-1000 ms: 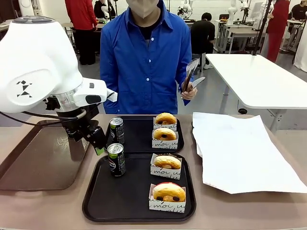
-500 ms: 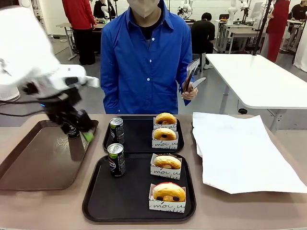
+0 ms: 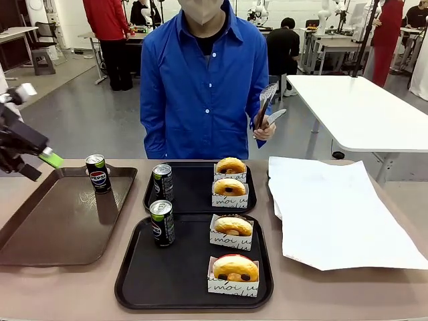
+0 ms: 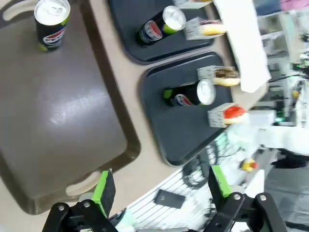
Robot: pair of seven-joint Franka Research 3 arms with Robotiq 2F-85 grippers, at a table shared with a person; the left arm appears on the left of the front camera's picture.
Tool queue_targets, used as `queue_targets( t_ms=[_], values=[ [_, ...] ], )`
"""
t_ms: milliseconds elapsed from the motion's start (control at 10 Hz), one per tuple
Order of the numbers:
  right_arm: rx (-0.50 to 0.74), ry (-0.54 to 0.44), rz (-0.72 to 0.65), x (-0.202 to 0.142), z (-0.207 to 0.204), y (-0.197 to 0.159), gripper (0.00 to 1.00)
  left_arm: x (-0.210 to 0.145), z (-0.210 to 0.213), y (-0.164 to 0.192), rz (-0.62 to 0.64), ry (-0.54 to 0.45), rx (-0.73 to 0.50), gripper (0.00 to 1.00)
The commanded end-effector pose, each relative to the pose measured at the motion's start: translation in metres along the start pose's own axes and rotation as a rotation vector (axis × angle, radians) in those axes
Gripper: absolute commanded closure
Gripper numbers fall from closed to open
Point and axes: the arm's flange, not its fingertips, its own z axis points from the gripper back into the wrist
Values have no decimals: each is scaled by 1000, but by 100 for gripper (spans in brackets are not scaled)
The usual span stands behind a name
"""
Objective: Set up donuts and drinks on trays.
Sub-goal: Pick up one Pepsi coke from the Handle tray and place it on the Flat Tray without a Pepsi coke.
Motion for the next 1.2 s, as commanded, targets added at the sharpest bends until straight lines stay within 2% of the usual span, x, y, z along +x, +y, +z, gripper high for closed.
queue_targets(
  t_ms=[0,200,400,800,1100],
  values=[
    [12,-1,4,0,1,0,0,-9,4,32,-14,-84,-190,0],
    [12,-1,4,0,1,0,0,-30,12,74,10,-149,-320,0],
    [12,-1,4,0,1,0,0,-46,25,116,70,-210,-391,0],
    [12,-1,4,0,1,0,0,-71,40,175,259,-303,-472,0],
    [12,-1,4,0,1,0,0,-74,37,204,382,-317,-512,0]
  ],
)
